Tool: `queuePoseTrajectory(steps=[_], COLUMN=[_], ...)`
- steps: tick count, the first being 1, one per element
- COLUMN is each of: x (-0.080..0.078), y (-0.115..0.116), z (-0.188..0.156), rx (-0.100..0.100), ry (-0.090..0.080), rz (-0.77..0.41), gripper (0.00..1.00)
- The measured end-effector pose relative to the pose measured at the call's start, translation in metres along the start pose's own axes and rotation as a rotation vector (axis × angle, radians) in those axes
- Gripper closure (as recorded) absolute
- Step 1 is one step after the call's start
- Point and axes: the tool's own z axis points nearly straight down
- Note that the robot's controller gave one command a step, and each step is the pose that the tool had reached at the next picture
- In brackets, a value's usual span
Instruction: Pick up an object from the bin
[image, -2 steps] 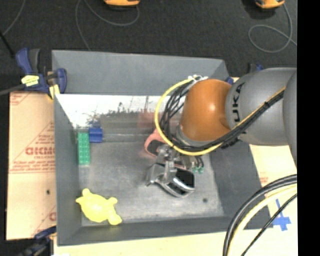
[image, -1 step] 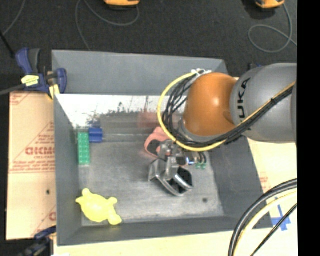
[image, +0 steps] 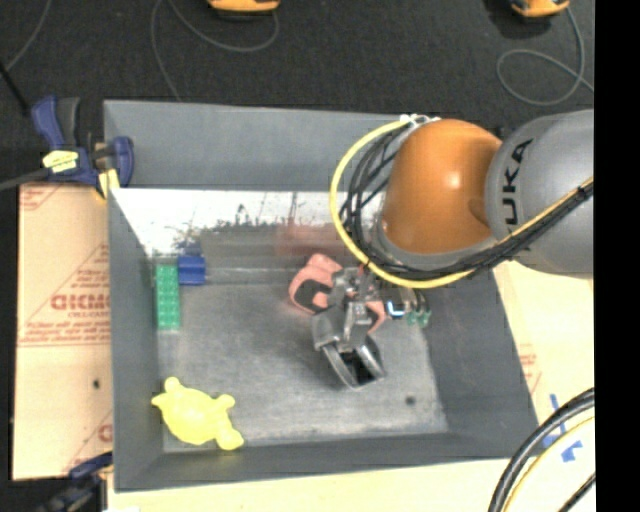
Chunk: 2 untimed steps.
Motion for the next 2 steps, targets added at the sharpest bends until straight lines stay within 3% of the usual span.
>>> queuePoseTrajectory(steps=[1,2], x=[-0.009,-0.01], y=[0.004,0.028], z=[-0.07,-0.097], rx=[0.002,0.002], ry=[-0.007,-0.004], rz=[-0.007,-0.05], gripper=[1.0,1.0])
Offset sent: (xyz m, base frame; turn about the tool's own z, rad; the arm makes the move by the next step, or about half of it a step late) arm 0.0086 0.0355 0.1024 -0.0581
